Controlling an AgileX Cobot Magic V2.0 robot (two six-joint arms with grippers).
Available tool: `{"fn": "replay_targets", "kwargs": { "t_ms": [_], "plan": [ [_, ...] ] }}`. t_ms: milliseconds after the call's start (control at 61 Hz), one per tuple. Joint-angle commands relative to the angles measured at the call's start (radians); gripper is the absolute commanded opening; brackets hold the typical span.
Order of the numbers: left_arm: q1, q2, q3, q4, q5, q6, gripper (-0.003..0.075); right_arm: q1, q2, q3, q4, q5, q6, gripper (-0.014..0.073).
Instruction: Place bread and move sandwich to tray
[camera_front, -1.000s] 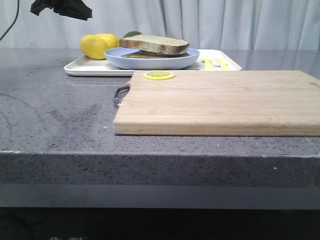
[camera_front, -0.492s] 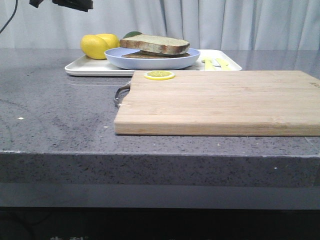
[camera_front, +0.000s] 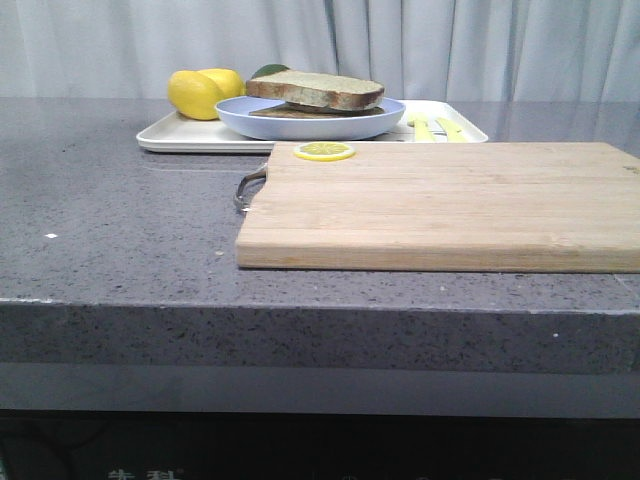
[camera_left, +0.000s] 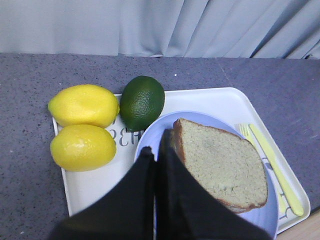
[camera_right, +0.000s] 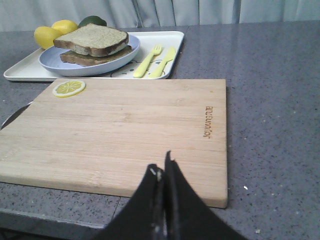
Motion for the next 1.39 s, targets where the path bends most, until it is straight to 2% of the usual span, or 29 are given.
{"fn": "replay_targets", "kwargs": {
  "t_ms": [0,98,213,311,590,1016,1377],
  "plan": [
    [-0.021,-0.111,-0.055,0.012,-0.014,-0.013,-0.0020,-0.003,0.011,-0.027,0.005,-0.082,-0.002,-0.0059],
    [-0.043,-0.185,0.060,0.089,-0.014,-0.013,-0.0020,-0.003,0.011,-0.027,0.005,-0.082,-0.002,-0.0059],
    [-0.069,-0.306,0.297,0.242,-0.014,-0.007,-0.0020,-0.003,0.011,-0.027,0.005,-0.082,-0.002,-0.0059],
    [-0.068,-0.397,0.499,0.295,-0.014,0.027,-0.0020,-0.003,0.011,-0.027,0.005,-0.082,-0.002,-0.0059],
    [-0.003,-0.606,0.865,0.297,-0.034,0.055,-0.0020,-0.003,0.011,-0.027,0.005,-0.082,-0.002,-0.0059],
    [0.015,-1.019,1.295,0.300,-0.287,0.059,-0.0020,-0.003,0.011,-0.027,0.005,-0.082,-0.002,-0.0059],
    [0.015,-1.363,1.654,0.281,-0.393,0.059,-0.0020,-0.003,0.011,-0.027,0.005,-0.082,-0.002,-0.0059]
  ]
}}
